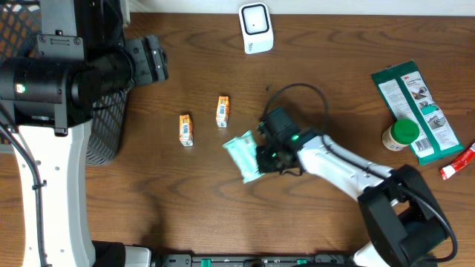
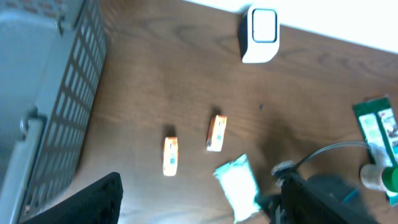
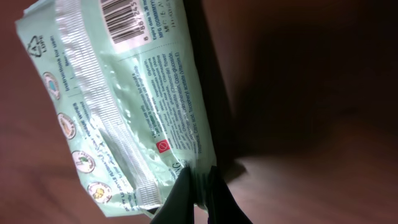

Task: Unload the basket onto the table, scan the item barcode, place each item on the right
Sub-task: 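Lower the right gripper and grasp the wipes pack's edge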

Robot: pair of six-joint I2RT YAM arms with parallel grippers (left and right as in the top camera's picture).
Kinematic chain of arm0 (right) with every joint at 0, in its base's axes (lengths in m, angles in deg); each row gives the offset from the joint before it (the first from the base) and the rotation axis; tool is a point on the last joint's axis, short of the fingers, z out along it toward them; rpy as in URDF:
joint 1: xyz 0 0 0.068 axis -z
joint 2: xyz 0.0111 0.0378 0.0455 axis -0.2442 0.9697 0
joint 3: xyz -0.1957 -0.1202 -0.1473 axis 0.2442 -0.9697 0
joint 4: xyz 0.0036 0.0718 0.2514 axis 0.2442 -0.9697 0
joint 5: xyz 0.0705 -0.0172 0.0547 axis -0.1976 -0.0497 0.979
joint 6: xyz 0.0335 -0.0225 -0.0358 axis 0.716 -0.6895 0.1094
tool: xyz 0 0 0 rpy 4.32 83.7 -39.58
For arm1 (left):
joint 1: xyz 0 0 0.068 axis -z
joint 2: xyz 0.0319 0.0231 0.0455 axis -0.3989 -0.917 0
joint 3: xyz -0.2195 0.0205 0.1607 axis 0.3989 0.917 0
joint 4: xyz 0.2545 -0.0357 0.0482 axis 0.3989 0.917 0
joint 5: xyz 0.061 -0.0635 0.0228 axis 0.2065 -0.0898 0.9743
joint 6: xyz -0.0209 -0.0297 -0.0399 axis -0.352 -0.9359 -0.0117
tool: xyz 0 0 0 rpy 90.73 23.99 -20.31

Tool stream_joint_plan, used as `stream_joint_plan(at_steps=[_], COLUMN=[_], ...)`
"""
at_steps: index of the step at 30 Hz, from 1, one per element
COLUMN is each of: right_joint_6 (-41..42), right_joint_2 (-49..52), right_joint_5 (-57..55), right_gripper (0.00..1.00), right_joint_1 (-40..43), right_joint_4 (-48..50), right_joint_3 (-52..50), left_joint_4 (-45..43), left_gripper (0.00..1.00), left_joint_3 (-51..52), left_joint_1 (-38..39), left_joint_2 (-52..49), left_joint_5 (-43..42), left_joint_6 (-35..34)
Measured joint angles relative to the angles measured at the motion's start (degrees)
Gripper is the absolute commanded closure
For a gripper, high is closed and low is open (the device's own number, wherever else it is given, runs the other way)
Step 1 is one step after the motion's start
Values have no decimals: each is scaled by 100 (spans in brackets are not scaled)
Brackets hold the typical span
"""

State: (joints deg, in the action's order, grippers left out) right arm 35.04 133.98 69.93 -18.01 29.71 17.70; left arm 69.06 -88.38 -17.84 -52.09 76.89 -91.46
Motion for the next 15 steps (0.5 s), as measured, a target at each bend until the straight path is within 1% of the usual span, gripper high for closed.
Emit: stream_joint_plan(at_steps=[6,11,15], right_joint_6=[-310,-590,-697], right_joint_2=[2,0,2], right_joint_5=[177,238,273], right_gripper=[97,95,94], right_joint_1=[699,721,610], right_joint_4=[-114,-166,-168], right_joint_3=[22,22,22], left_joint_4=[623,1047,1091], left_gripper=[18,18,18], left_joint_3=[7,229,389], left_joint_1=[0,0,0], left_joint_2=[0,0,-4], left_joint_5=[-249,-461,-501], left_joint_6=[0,-4,-4])
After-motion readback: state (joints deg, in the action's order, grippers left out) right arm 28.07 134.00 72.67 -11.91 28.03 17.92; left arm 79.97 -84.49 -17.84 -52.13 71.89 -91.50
